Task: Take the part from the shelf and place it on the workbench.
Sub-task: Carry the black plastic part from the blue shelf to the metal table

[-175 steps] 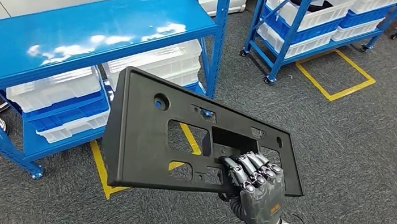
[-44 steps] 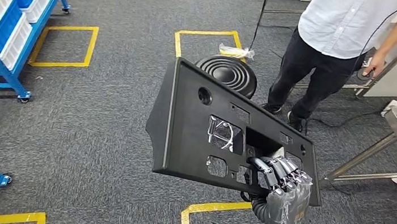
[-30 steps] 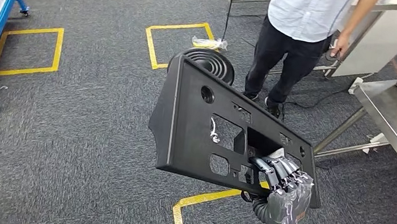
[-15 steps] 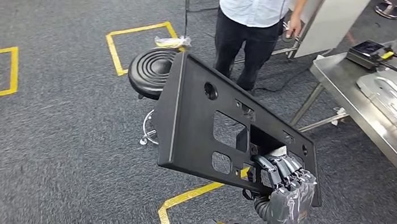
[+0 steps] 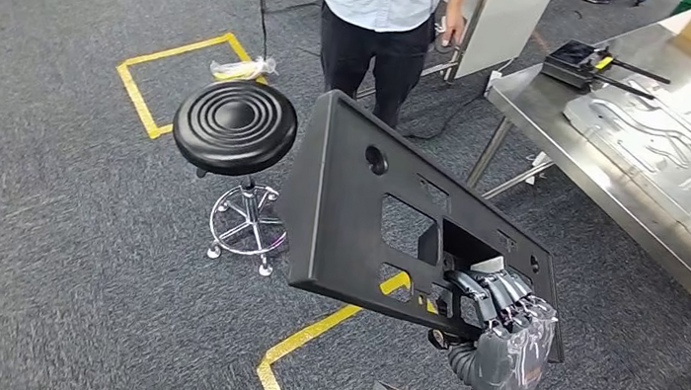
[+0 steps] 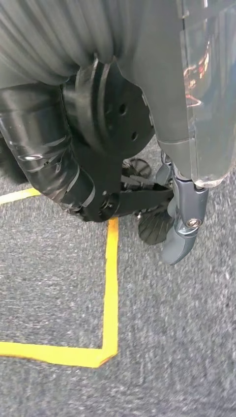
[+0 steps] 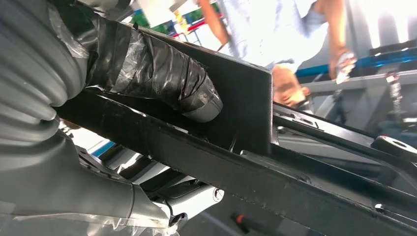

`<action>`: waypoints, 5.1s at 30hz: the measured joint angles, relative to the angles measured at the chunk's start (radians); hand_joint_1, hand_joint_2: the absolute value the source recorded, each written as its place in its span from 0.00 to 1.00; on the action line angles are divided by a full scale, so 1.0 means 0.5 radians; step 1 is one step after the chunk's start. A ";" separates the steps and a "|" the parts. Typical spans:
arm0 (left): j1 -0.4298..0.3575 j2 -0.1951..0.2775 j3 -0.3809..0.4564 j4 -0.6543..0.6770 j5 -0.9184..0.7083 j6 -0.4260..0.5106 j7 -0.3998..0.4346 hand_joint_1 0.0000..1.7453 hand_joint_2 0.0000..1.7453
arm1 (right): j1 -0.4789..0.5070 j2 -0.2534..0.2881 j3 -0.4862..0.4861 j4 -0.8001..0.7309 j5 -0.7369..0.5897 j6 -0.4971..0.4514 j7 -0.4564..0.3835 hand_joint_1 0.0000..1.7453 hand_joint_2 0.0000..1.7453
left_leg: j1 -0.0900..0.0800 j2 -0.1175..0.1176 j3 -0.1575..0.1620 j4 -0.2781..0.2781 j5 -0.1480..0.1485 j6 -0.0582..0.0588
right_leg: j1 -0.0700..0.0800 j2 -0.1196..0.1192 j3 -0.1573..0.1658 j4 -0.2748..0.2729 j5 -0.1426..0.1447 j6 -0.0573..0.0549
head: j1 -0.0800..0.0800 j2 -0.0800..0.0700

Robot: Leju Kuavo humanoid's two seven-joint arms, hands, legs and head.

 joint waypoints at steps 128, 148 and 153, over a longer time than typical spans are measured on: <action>-0.017 -0.018 0.090 -0.001 0.015 -0.265 -0.095 0.00 1.00 | -0.326 -0.288 0.443 0.343 0.128 -0.001 0.148 1.00 1.00 | 0.020 -0.164 -0.034 -0.020 0.056 0.004 | -0.017 0.165 0.077 -0.160 0.038 0.016 | 0.015 0.000; -0.009 -0.024 0.091 -0.001 0.015 -0.273 -0.088 0.00 1.00 | -0.343 -0.295 0.444 0.354 0.123 -0.001 0.166 1.00 1.00 | 0.057 -0.138 -0.236 0.492 -0.223 -0.106 | -0.042 0.093 0.085 -0.156 0.027 -0.049 | 0.010 0.000; 0.000 -0.022 0.092 -0.001 0.015 -0.273 -0.087 0.00 1.00 | -0.345 -0.295 0.448 0.363 0.123 -0.001 0.180 1.00 1.00 | 0.022 -0.145 -0.176 0.209 0.044 -0.034 | -0.002 0.115 0.138 -0.154 -0.012 -0.061 | 0.012 0.000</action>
